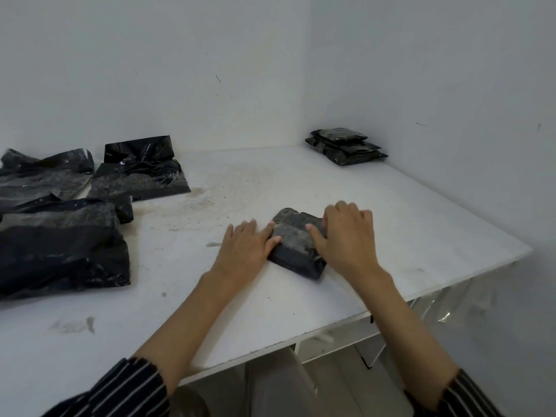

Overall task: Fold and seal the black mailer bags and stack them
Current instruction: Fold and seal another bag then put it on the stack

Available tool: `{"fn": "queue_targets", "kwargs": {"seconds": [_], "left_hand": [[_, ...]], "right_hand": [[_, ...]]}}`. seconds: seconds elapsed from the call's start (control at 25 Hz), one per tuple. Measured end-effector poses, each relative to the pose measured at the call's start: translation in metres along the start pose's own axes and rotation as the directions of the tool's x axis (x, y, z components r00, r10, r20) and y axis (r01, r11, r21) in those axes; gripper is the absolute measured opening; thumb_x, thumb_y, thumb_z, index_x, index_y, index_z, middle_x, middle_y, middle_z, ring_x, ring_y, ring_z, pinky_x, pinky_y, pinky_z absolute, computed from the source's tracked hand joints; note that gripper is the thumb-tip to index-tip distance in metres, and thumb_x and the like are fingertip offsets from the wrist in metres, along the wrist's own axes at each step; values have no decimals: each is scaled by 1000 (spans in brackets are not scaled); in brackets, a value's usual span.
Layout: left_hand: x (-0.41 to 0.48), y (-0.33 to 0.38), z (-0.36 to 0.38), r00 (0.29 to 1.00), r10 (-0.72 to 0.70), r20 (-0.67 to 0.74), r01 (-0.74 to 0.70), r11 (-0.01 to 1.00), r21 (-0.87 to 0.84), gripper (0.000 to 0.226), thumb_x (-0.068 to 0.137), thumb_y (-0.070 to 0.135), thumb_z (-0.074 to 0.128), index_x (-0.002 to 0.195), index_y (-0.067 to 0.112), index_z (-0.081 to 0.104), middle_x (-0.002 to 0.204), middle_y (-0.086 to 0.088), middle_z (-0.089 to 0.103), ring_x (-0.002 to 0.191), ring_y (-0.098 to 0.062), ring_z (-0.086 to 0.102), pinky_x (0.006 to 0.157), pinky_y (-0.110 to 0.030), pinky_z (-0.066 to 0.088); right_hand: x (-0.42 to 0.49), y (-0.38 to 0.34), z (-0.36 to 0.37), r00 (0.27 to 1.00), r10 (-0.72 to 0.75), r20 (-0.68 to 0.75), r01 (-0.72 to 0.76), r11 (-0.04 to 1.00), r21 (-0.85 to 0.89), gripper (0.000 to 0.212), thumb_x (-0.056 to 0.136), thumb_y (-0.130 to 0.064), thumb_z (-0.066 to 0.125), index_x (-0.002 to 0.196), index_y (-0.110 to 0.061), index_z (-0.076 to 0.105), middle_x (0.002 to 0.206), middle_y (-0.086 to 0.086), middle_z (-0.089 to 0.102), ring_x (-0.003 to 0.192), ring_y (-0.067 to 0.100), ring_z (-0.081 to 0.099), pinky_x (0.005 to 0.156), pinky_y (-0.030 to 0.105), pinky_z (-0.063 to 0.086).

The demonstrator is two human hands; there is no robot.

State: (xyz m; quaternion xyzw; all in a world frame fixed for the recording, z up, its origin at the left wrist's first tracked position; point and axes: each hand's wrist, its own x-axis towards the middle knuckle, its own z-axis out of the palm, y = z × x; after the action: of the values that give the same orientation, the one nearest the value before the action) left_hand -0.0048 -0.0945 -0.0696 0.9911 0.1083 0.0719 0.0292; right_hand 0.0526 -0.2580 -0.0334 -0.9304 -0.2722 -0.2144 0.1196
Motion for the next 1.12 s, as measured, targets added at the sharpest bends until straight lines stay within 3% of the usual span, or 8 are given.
{"fn": "queue_targets", "kwargs": {"seconds": [0.12, 0.32, 0.48, 0.56, 0.72, 0.92, 1.04, 1.12], "left_hand": [[8, -5, -17, 985, -32, -168, 33, 999, 3, 44, 100, 39, 33, 136, 18, 45, 127, -12, 47, 116, -28, 46, 94, -35, 35], [-6, 16, -34, 950, -288, -123, 268, 951, -155, 47, 95, 49, 40, 104, 5, 55, 106, -12, 54, 98, -26, 53, 70, -30, 39], [-4, 15, -40, 939, -308, 151, 342, 865, -367, 50, 80, 54, 64, 71, 11, 40, 71, -1, 47, 64, -16, 47, 52, -25, 34], [-1, 10, -37, 939, -283, 195, 343, 778, -526, 48, 74, 43, 75, 91, 9, 47, 84, -2, 52, 77, -18, 52, 63, -28, 43], [6, -4, -31, 969, -209, 135, 237, 608, -758, 74, 70, 29, 81, 131, 9, 44, 102, -8, 61, 91, -19, 58, 67, -27, 50], [7, 1, -19, 931, -364, 14, 254, 621, -742, 79, 75, 51, 70, 135, 14, 35, 123, -11, 52, 106, -24, 54, 78, -43, 55], [16, 10, -22, 861, -472, 188, 316, 209, -925, 104, 63, 55, 79, 140, 13, 24, 135, -8, 45, 119, -24, 49, 94, -41, 48], [22, 17, -23, 882, -432, 185, 219, 29, -975, 105, 44, 57, 87, 126, 7, 46, 123, -5, 59, 106, -18, 61, 88, -36, 53]], "right_hand": [[18, 14, -7, 966, -1, 259, -31, 992, 120, 34, 92, -40, 54, 115, -15, 56, 117, 6, 58, 106, 25, 55, 84, 35, 42], [3, 0, -14, 957, 131, 258, -100, 986, -130, 52, 90, -57, 49, 62, -16, 36, 63, -2, 43, 61, 18, 45, 48, 25, 29], [23, 8, -5, 943, -72, 324, 19, 986, 166, 55, 87, -59, 50, 121, -16, 49, 122, 1, 56, 115, 20, 52, 103, 36, 29], [35, 11, -2, 871, -158, 465, 7, 951, 309, 72, 83, -59, 56, 138, -17, 37, 140, 1, 47, 131, 17, 41, 116, 38, 11], [57, 16, 7, 811, -72, 580, -93, 964, 250, 83, 67, -65, 70, 123, -5, 55, 117, 6, 61, 108, 22, 56, 93, 35, 36], [50, 21, 17, 876, 161, 454, -451, 605, 655, 44, 69, -39, 81, 81, -10, 49, 84, 6, 58, 74, 18, 57, 64, 27, 44], [36, 11, 19, 872, 286, 397, -474, 290, 831, 36, 77, -32, 77, 80, -11, 48, 82, 8, 62, 67, 14, 61, 52, 18, 48], [27, 1, 16, 861, 314, 401, -464, 159, 871, 35, 76, -32, 78, 84, -11, 51, 83, 8, 66, 68, 13, 65, 52, 19, 51]]}}
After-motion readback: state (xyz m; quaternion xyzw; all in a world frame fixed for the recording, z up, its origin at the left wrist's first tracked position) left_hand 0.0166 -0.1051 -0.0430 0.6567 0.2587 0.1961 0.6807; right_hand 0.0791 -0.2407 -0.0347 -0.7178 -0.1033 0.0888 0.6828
